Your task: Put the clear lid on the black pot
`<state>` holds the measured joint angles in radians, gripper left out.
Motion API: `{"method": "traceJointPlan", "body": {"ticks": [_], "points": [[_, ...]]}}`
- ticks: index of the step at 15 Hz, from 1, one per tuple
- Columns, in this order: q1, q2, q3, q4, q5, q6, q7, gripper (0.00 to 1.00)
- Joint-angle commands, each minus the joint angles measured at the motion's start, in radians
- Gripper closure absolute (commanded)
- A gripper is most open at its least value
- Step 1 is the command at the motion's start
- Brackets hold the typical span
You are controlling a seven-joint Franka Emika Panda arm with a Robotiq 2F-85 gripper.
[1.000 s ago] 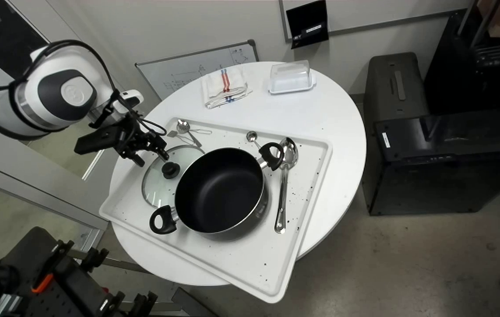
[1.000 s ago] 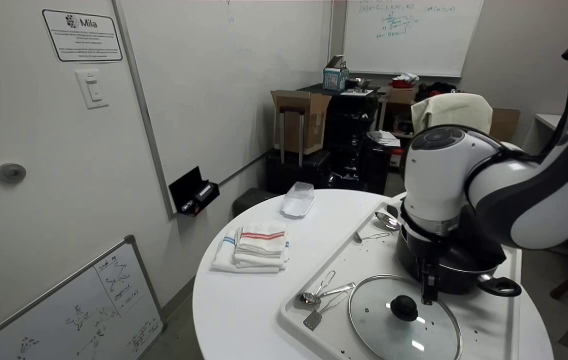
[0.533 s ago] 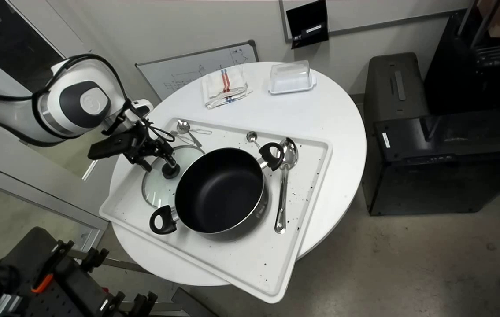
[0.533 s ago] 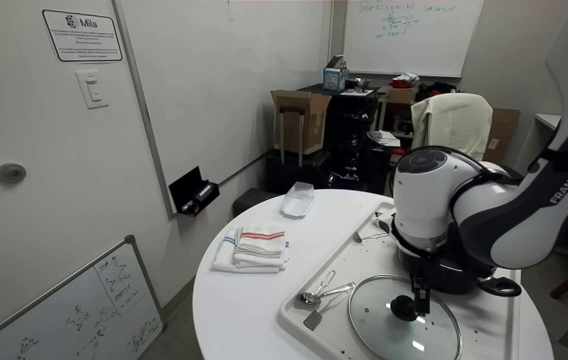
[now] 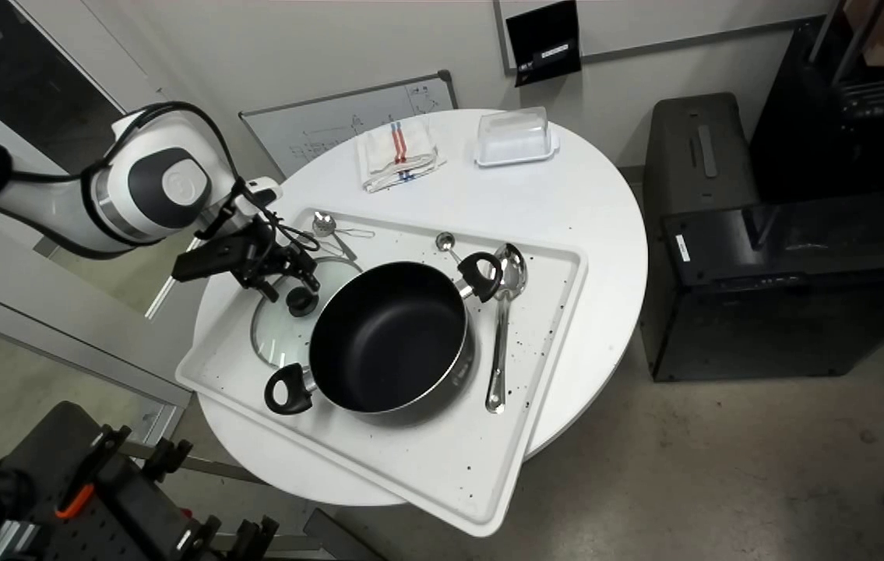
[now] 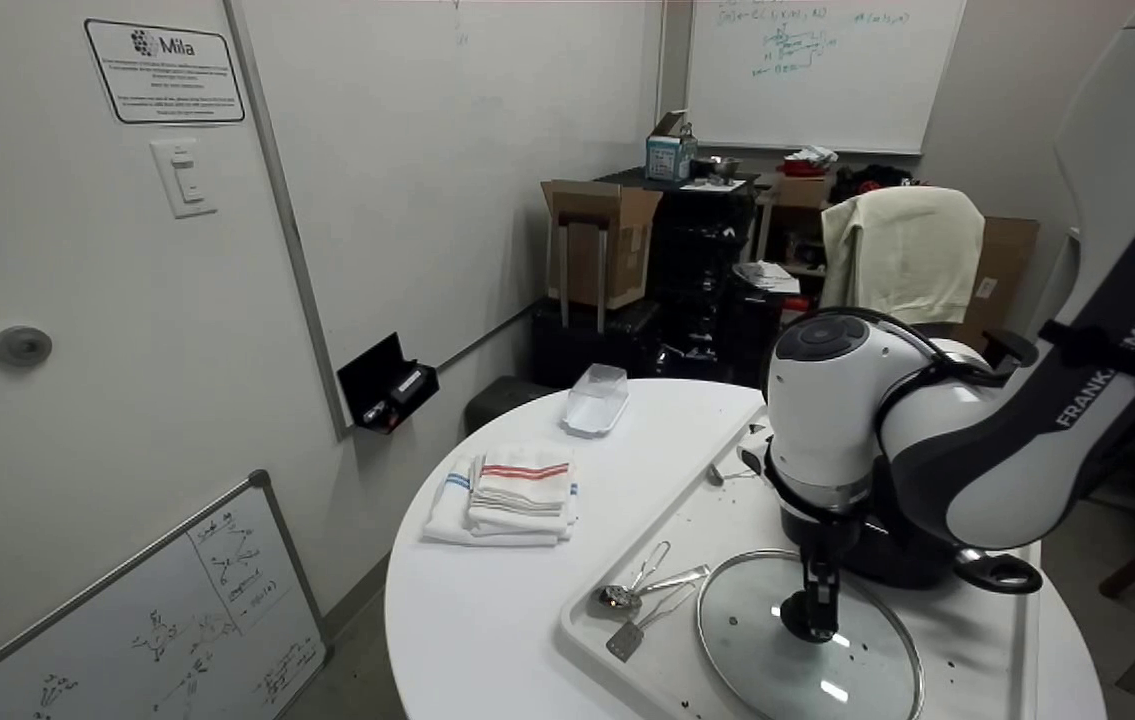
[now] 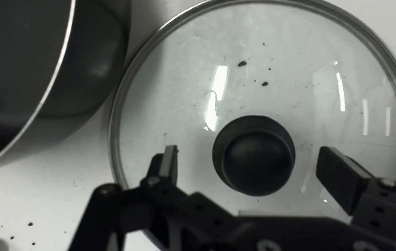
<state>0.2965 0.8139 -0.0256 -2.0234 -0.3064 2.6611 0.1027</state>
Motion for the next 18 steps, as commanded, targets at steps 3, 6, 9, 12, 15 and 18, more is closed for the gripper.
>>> {"method": "traceJointPlan", "body": {"ticks": [3, 6, 9, 12, 15, 18], "points": [[0.016, 0.029, -0.010, 0.028, 0.009, 0.009, 0.015, 0.00], [0.016, 0.032, -0.009, 0.028, 0.010, 0.009, 0.014, 0.00], [0.015, 0.037, -0.007, 0.029, 0.011, 0.007, 0.012, 0.00], [0.017, 0.037, -0.008, 0.030, 0.009, 0.017, 0.012, 0.33], [0.018, 0.036, -0.009, 0.031, 0.007, 0.025, 0.012, 0.55], [0.019, 0.034, -0.010, 0.029, 0.006, 0.031, 0.010, 0.76]]}}
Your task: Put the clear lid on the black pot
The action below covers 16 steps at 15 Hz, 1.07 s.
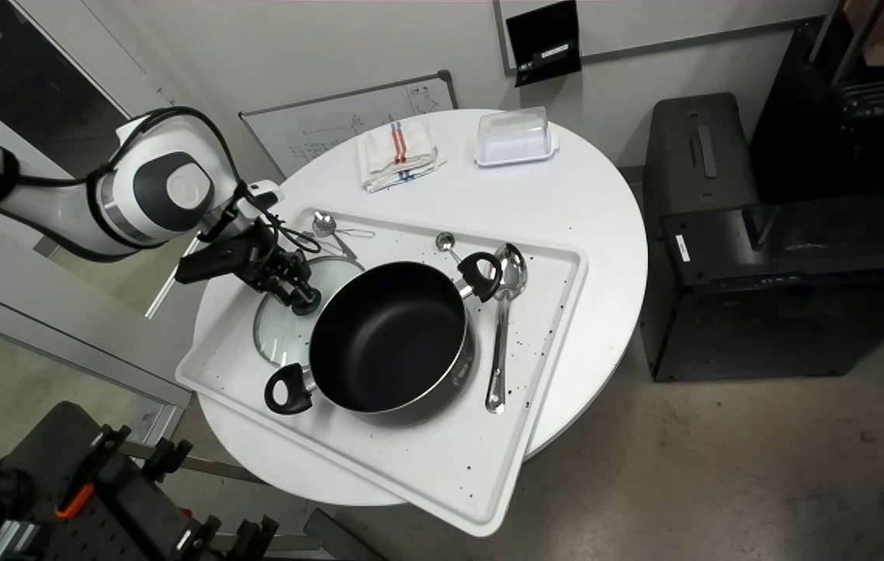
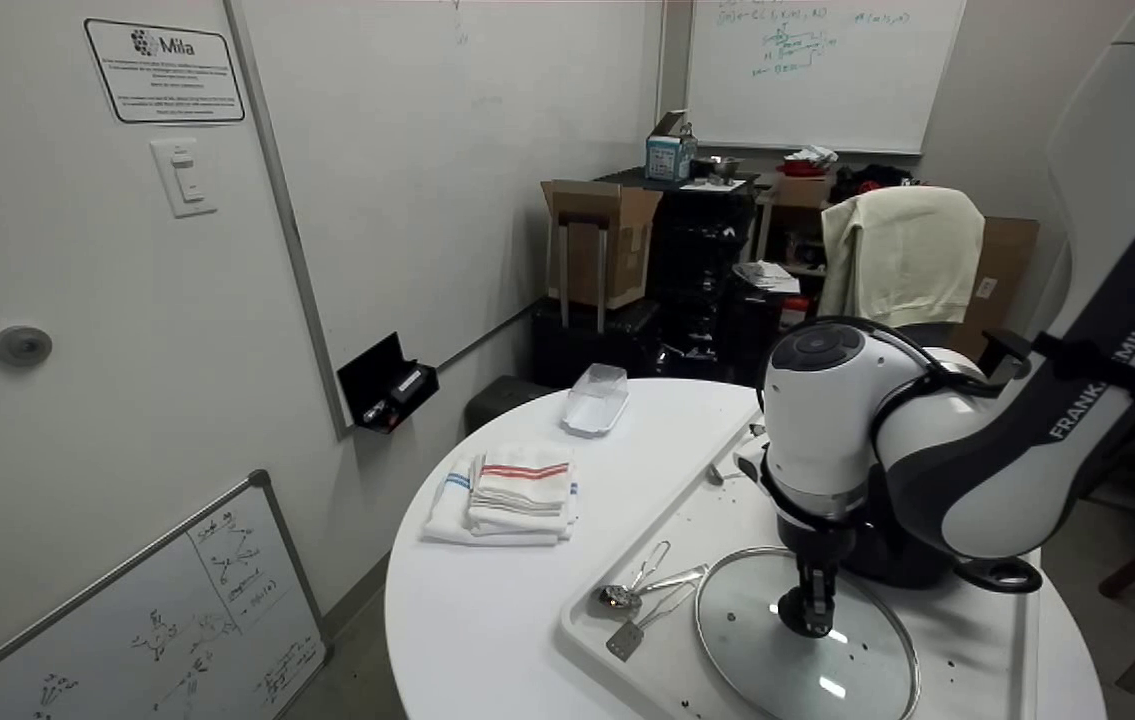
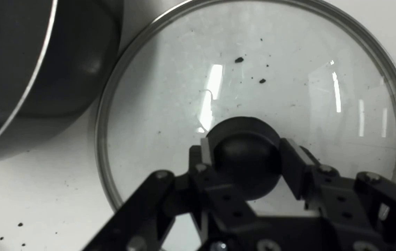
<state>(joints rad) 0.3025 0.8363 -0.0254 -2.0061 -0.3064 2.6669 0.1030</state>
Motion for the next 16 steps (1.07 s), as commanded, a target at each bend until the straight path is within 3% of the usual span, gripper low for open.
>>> {"method": "traceJointPlan", "body": {"ticks": [1, 16], "points": [[0.013, 0.010, -0.010, 0.012, 0.005, 0.025, 0.009, 0.76], [-0.015, -0.180, 0.033, -0.161, -0.003, 0.010, -0.069, 0.76]]}}
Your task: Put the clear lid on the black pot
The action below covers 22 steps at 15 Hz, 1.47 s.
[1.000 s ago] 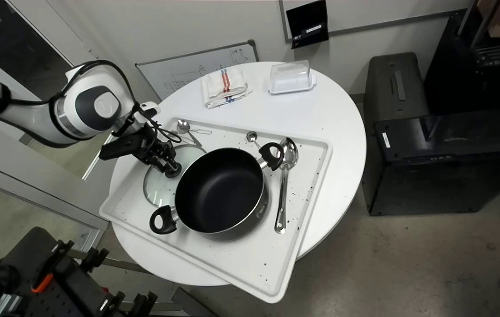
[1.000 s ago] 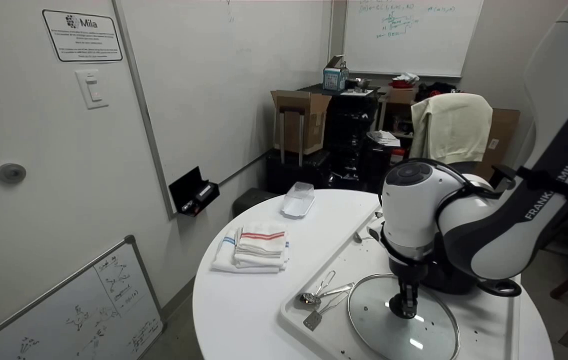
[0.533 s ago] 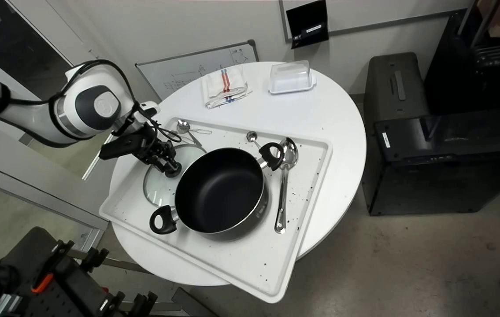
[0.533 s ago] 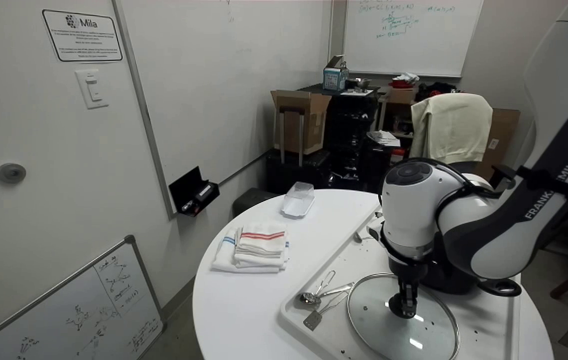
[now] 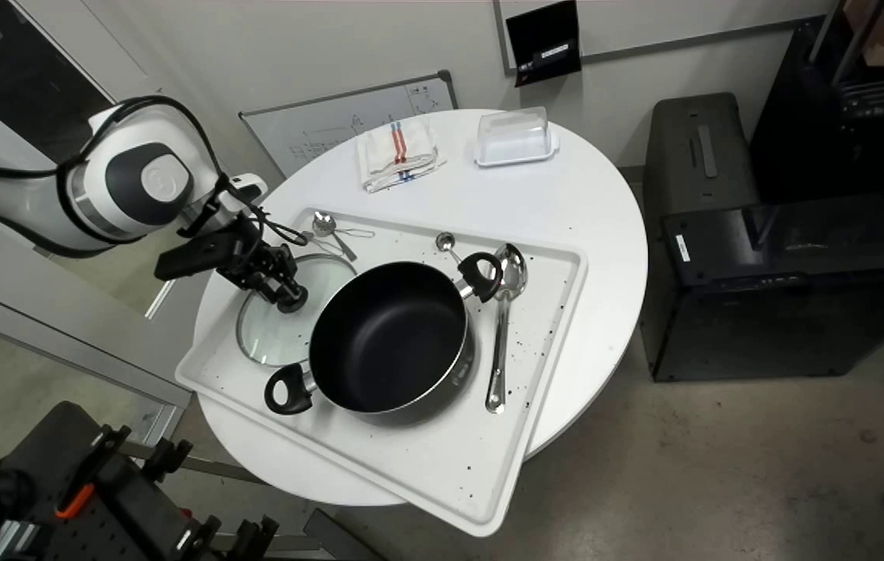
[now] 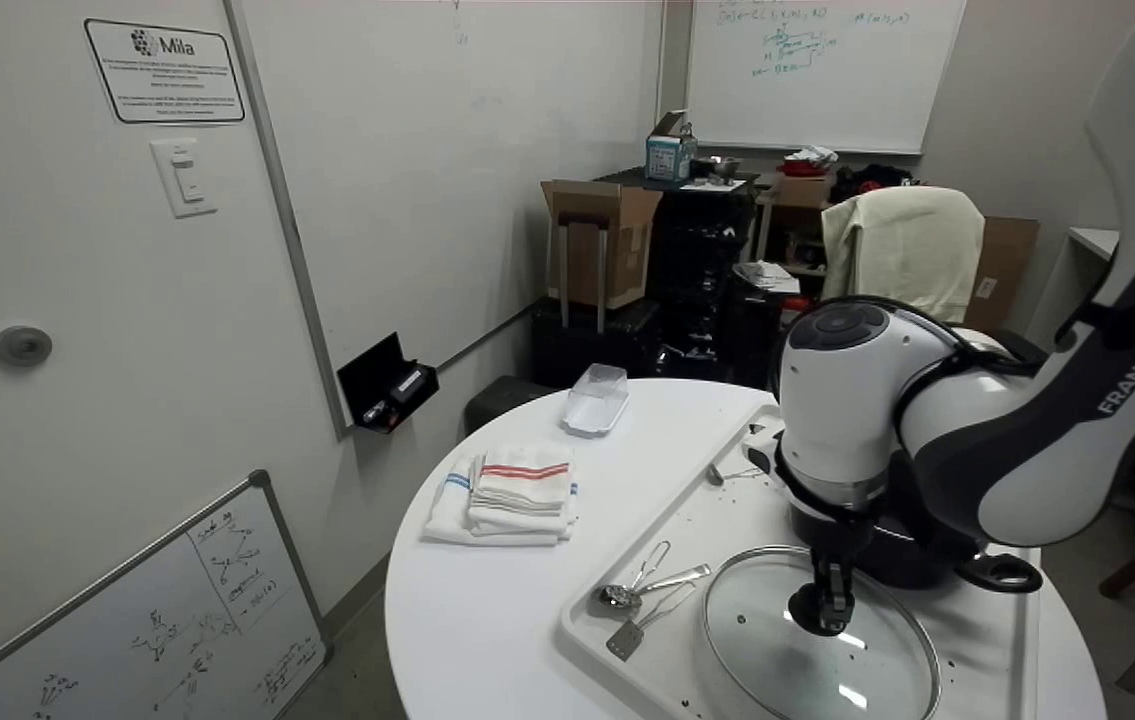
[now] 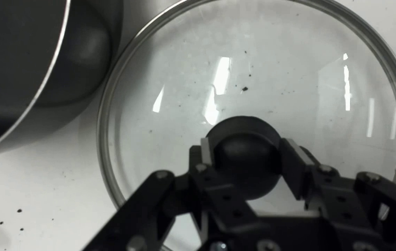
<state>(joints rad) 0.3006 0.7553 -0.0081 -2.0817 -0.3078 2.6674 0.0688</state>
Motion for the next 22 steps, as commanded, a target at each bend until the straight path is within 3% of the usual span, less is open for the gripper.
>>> {"method": "traceJointPlan", "body": {"ticks": [1, 11, 22], "points": [[-0.015, -0.120, 0.020, -0.103, -0.003, 0.009, -0.041, 0.76], [-0.008, -0.276, 0.042, -0.213, -0.012, -0.003, -0.042, 0.76], [-0.004, -0.404, -0.003, -0.281, -0.051, -0.012, 0.028, 0.76]]}}
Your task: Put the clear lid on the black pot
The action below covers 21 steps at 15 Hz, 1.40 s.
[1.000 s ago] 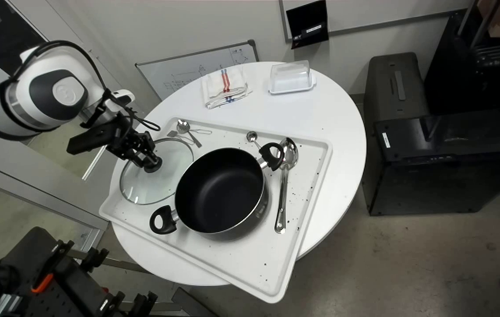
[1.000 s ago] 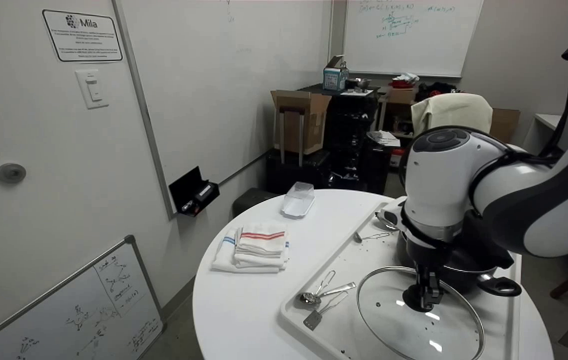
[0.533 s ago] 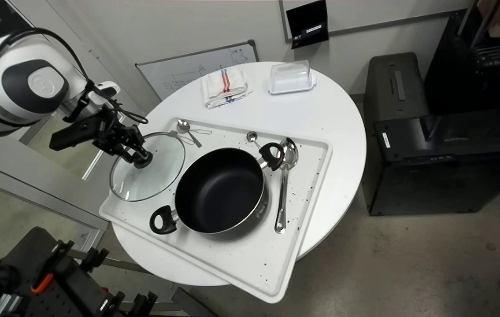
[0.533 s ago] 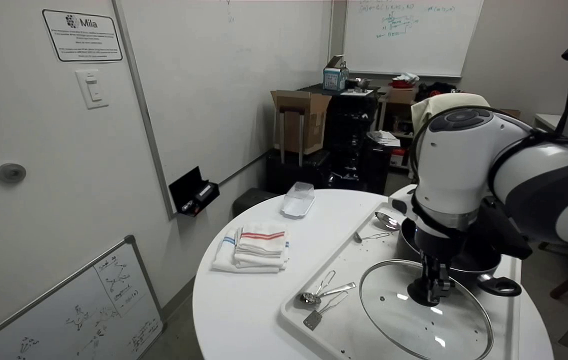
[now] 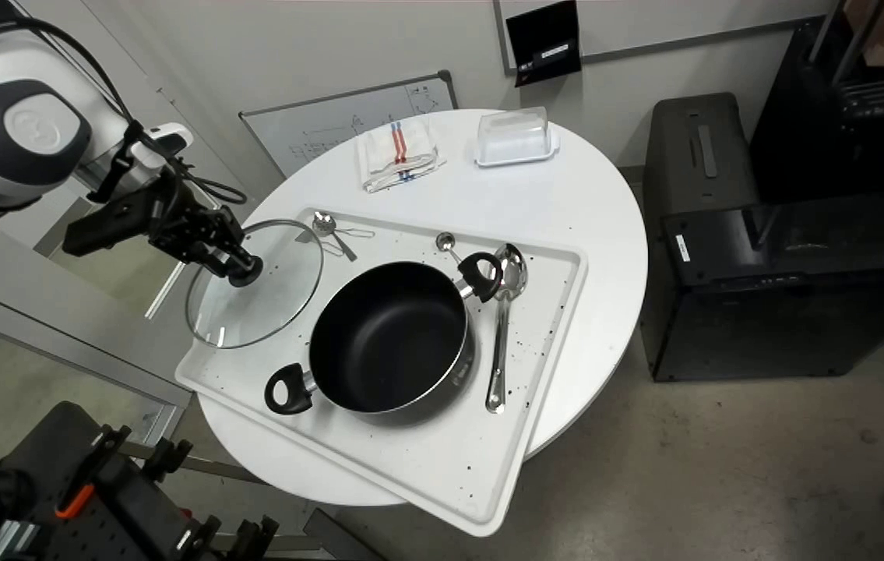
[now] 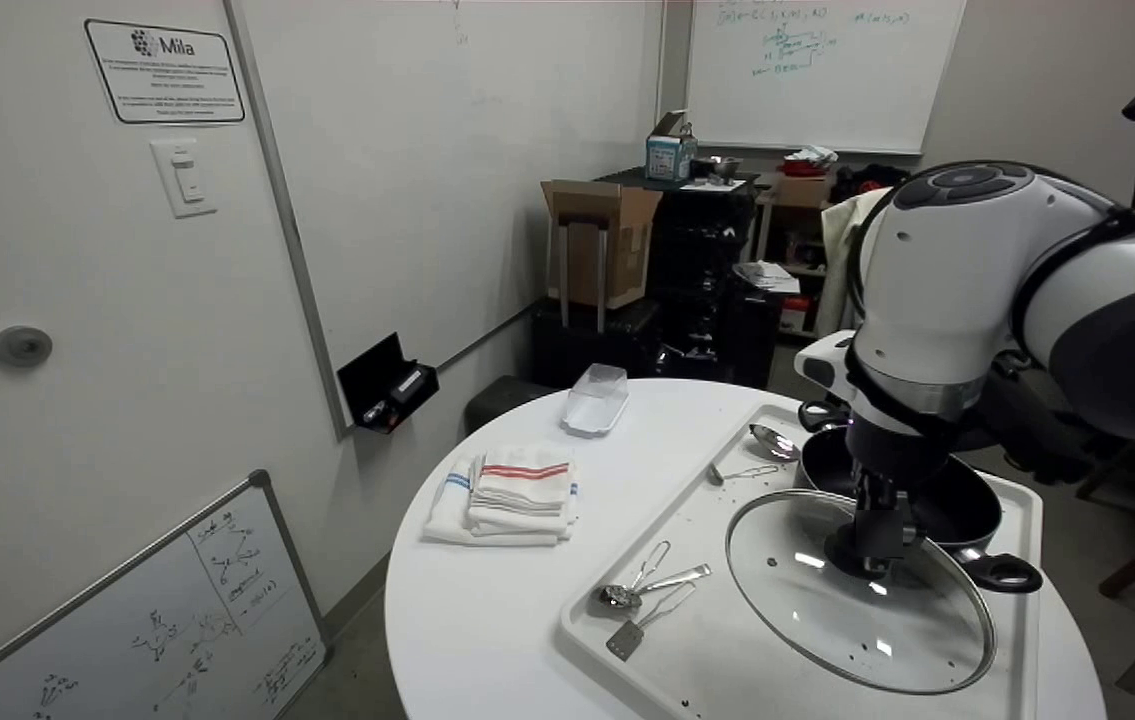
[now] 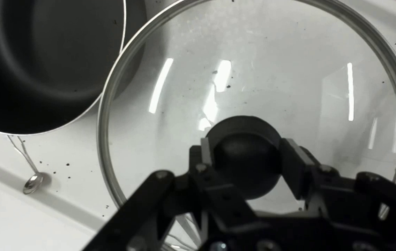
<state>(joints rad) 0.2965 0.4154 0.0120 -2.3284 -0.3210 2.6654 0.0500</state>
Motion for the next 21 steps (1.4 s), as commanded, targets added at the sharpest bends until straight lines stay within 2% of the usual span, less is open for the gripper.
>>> {"method": "traceJointPlan", "body": {"ticks": [1, 11, 21], "points": [[-0.003, -0.068, -0.031, -0.035, -0.041, -0.012, 0.056, 0.76], [-0.100, -0.090, -0.102, -0.015, -0.014, -0.034, 0.078, 0.76], [-0.217, -0.079, -0.117, 0.038, 0.075, -0.111, 0.117, 0.76]]}}
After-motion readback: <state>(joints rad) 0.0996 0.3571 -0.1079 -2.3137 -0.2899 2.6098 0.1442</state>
